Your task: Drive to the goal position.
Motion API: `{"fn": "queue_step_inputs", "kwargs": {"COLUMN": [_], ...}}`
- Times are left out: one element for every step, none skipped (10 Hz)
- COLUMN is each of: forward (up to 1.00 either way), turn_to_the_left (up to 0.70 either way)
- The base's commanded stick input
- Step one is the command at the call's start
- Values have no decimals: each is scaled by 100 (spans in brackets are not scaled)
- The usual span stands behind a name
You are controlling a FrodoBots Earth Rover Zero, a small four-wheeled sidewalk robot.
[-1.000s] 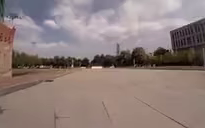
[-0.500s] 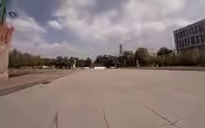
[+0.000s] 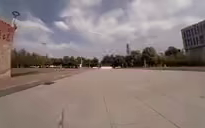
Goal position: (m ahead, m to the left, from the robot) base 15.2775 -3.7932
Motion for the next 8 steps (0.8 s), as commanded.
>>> {"fn": "queue_step_inputs", "kwargs": {"forward": [100,100,100,100,100,100,100,100], "turn_to_the_left": [2,2,2,3,18,39,35,11]}}
